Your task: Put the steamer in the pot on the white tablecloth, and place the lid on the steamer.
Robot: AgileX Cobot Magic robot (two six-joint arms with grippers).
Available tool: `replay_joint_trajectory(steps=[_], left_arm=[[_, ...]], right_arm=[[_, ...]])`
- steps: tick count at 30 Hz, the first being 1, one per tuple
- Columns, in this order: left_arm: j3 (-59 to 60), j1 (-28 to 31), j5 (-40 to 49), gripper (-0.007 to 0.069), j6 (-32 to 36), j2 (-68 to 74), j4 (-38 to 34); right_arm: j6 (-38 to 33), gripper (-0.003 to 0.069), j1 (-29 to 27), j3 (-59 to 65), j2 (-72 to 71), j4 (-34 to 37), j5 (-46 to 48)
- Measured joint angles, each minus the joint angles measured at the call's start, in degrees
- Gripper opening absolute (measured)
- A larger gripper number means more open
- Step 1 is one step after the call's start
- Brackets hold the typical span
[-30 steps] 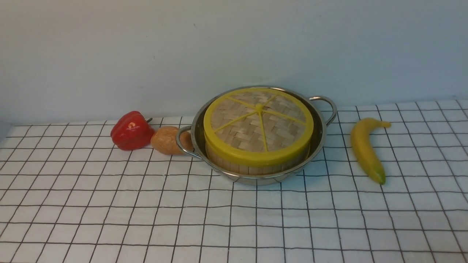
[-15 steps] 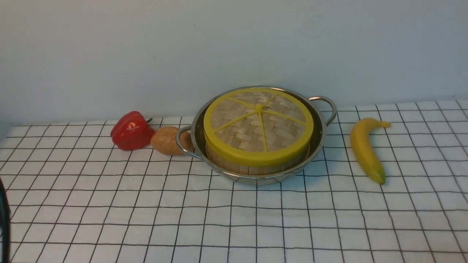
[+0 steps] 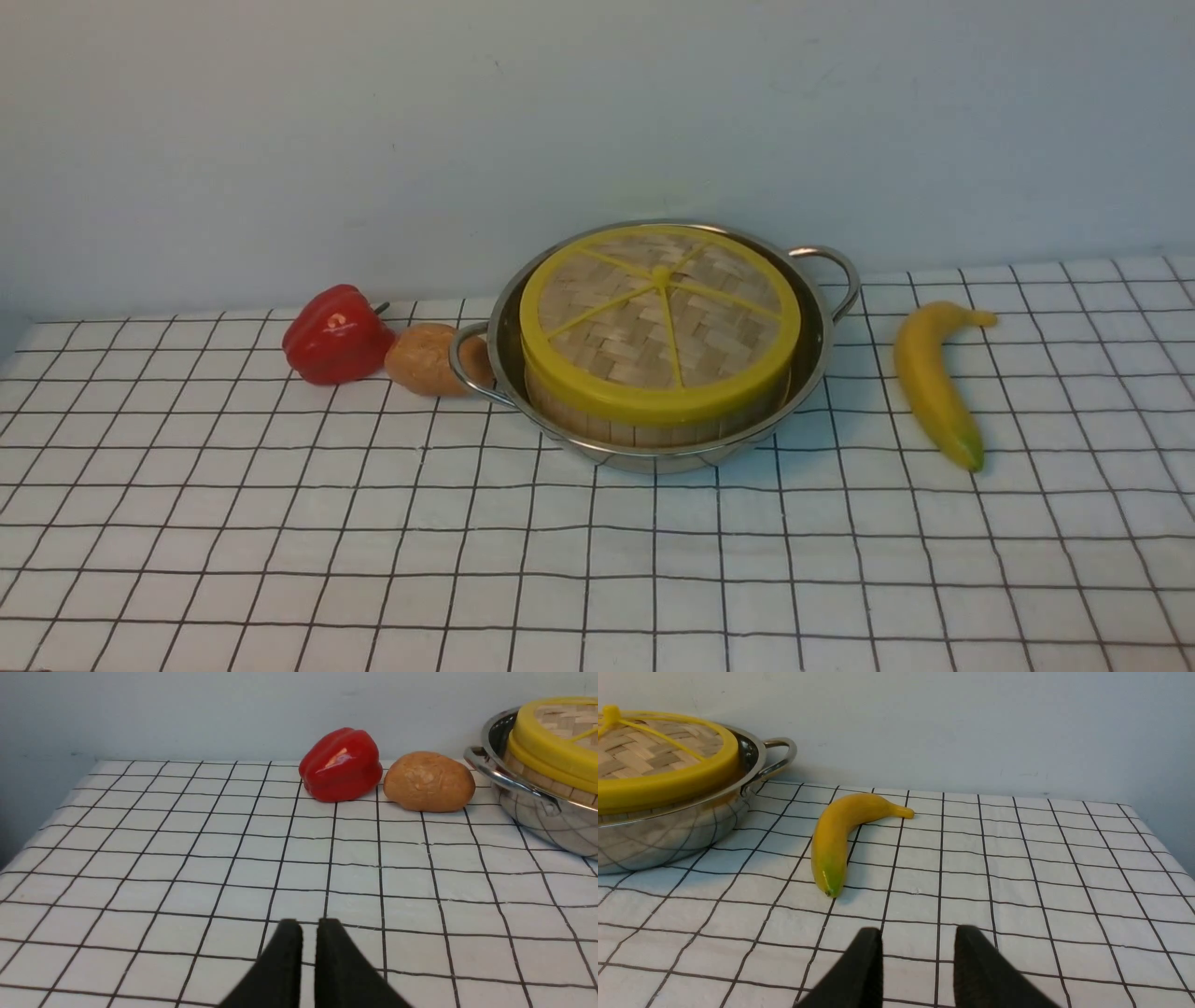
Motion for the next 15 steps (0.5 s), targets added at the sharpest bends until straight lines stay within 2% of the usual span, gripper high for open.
replay_joint_trajectory(steps=[15], left_arm=[[2.5,0.0,-3.2,0.0075,0.0,-0.1,0.2]], right_arm=[[0.1,0.0242,0.0,0.0,0.0,0.0,0.1]])
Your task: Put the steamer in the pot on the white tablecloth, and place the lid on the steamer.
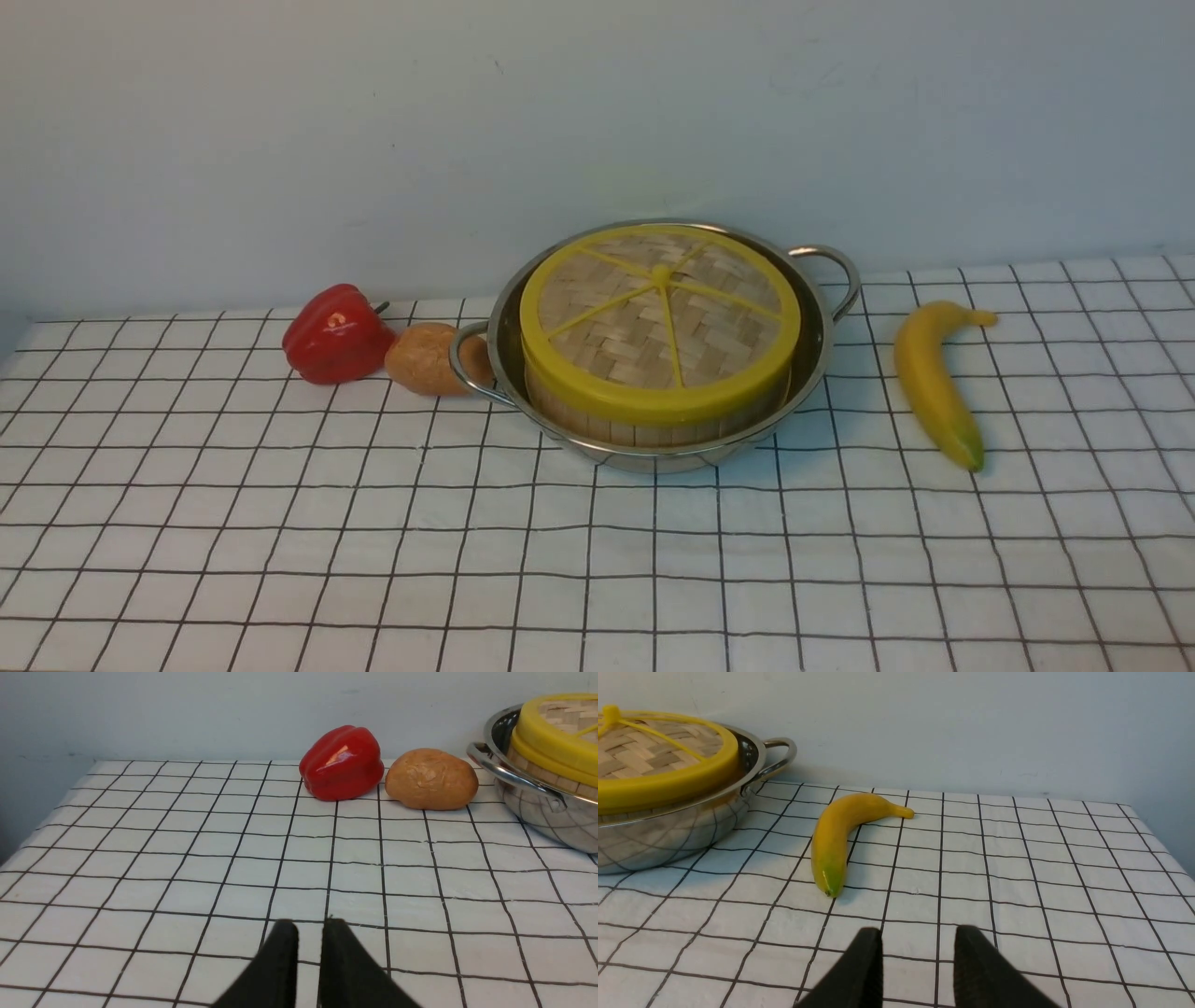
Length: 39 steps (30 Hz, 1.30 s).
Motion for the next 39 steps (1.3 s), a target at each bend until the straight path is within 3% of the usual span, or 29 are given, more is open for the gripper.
replay_joint_trajectory(steps=[39], left_arm=[[0.0,0.0,0.0,0.0146,0.0,0.0,0.0]], right_arm=[[0.1,0.0242,0.0,0.0,0.0,0.0,0.0]])
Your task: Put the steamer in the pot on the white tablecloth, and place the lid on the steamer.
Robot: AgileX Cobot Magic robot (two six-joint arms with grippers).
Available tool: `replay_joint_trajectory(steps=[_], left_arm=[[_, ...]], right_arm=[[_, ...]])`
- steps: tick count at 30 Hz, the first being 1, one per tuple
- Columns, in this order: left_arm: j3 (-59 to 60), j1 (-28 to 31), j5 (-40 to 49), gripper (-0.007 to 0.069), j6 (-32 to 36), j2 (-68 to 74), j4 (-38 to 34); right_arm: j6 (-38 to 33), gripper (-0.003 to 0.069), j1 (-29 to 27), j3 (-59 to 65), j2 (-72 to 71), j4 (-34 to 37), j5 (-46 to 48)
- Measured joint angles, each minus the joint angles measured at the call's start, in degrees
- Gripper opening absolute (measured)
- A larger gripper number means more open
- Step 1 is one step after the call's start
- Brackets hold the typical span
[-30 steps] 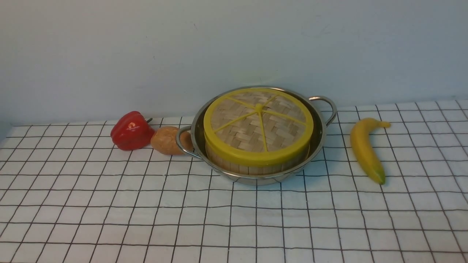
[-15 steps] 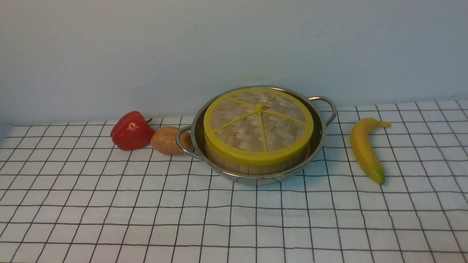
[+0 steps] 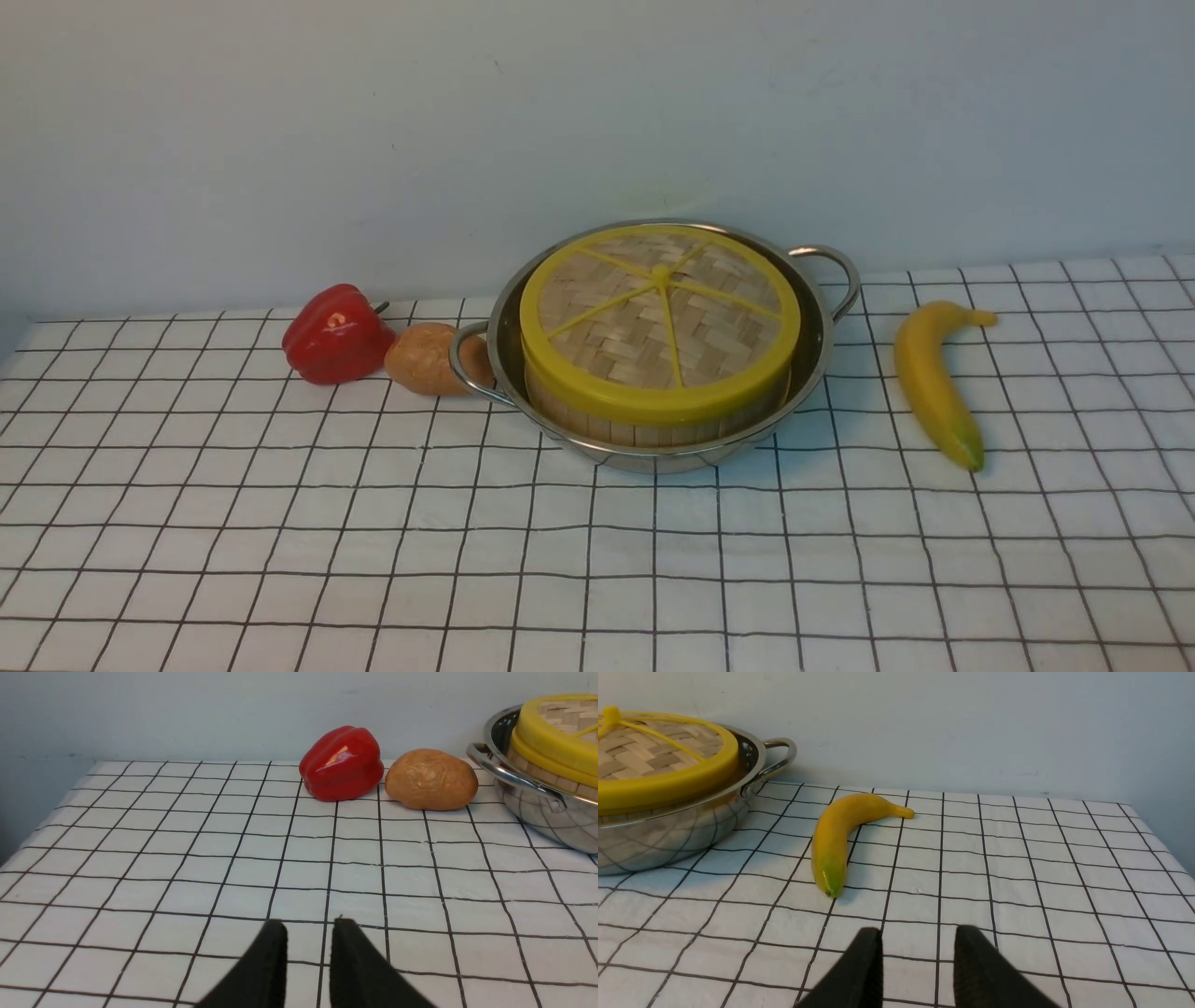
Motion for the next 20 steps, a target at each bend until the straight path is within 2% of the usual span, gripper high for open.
replay_joint_trajectory(steps=[20], left_arm=[[0.0,0.0,0.0,0.017,-0.2,0.0,0.0]], right_arm=[[-0.1,0.0242,0.0,0.0,0.0,0.0,0.0]])
